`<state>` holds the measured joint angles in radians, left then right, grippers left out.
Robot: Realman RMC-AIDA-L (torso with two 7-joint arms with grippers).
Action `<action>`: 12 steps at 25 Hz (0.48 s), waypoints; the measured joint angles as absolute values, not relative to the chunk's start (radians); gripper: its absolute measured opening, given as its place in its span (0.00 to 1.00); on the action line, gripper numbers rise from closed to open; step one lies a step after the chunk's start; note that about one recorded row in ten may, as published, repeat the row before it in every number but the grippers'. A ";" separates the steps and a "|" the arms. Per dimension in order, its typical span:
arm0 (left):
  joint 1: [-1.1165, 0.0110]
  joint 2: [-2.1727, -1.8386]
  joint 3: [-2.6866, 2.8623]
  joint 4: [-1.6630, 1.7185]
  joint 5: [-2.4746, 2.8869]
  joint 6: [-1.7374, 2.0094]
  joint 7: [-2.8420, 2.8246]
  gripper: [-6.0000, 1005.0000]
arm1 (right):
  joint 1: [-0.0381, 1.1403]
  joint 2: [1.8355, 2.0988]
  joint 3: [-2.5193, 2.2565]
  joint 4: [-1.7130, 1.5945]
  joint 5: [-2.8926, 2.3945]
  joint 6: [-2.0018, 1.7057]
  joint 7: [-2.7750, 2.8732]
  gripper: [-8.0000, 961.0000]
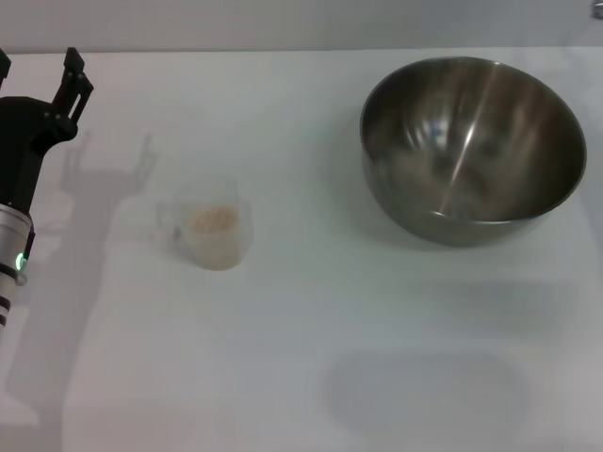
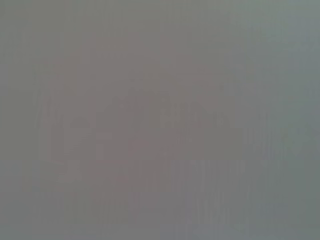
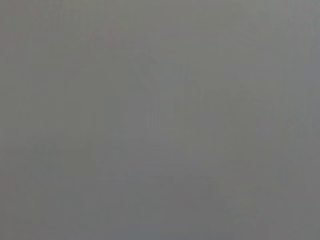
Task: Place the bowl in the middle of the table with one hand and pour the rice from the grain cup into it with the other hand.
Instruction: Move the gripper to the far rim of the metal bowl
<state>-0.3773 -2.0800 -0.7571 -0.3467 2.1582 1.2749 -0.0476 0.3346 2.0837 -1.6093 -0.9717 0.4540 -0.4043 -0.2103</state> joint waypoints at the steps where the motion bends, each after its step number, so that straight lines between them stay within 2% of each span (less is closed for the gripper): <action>1: -0.377 -2.080 -0.758 -0.347 2.158 1.277 -0.048 0.84 | 0.318 2.084 -1.591 -1.097 0.454 -0.183 -0.214 0.68; 4: -0.377 -2.080 -0.758 -0.347 2.158 1.280 -0.048 0.84 | 0.309 2.084 -1.560 -1.215 0.454 0.033 -0.217 0.68; 6: -0.380 -2.080 -0.759 -0.348 2.158 1.282 -0.048 0.84 | 0.312 2.082 -1.493 -1.384 0.453 0.381 -0.218 0.68; 8: -0.380 -2.080 -0.759 -0.348 2.158 1.282 -0.048 0.84 | 0.317 2.081 -1.469 -1.429 0.454 0.487 -0.218 0.68; 11: -0.381 -2.079 -0.764 -0.348 2.158 1.283 -0.048 0.84 | 0.356 2.076 -1.336 -1.570 0.453 0.911 -0.219 0.68; 12: -0.381 -2.079 -0.764 -0.348 2.158 1.283 -0.048 0.84 | 0.356 2.076 -1.336 -1.570 0.453 0.911 -0.219 0.68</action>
<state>-0.3809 -2.0794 -0.7644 -0.3482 2.1583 1.2825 -0.0476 0.3561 2.0765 -1.3362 -1.5702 0.4525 0.9110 -0.2187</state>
